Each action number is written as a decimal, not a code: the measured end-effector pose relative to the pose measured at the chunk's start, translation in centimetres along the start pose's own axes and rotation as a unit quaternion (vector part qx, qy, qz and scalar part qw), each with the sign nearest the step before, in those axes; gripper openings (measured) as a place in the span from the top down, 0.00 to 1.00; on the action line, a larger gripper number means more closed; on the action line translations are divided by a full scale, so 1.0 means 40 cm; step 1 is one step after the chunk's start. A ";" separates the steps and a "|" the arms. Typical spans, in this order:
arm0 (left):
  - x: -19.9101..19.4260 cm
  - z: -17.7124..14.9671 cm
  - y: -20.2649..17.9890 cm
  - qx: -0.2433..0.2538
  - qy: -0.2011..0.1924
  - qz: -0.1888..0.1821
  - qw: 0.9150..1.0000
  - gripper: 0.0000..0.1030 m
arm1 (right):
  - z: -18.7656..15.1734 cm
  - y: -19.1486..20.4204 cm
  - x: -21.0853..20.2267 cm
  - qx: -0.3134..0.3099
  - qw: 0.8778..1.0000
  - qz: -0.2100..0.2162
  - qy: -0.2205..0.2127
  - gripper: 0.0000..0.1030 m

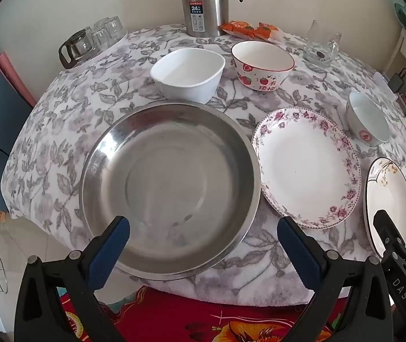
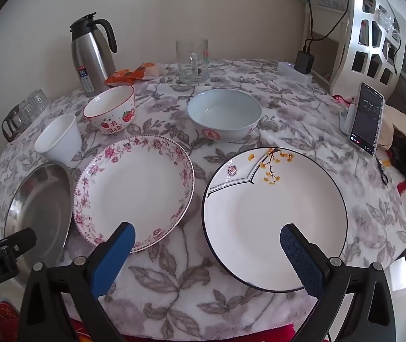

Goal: Organize plates and bowls

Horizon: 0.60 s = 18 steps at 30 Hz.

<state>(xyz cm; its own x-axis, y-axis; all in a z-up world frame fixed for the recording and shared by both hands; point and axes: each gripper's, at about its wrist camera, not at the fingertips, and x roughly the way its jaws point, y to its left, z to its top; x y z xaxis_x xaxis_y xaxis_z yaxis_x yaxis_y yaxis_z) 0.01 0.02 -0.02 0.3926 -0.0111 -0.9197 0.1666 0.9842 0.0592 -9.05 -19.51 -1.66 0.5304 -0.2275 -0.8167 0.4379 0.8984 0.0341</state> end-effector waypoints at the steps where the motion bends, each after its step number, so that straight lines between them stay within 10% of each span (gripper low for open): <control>1: 0.000 0.000 0.000 0.000 0.000 0.000 1.000 0.00 | 0.000 0.000 0.000 0.000 1.000 0.000 0.001 0.00; 18: 0.010 -0.007 -0.001 0.003 0.003 0.006 1.000 0.00 | -0.002 0.001 0.006 -0.001 1.000 -0.002 0.004 0.00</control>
<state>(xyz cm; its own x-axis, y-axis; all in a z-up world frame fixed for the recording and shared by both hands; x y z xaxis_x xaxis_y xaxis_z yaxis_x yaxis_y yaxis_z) -0.09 0.02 -0.50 0.3899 0.0024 -0.9208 0.1674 0.9832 0.0734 -8.98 -19.49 -1.90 0.5237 -0.2280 -0.8208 0.4383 0.8983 0.0302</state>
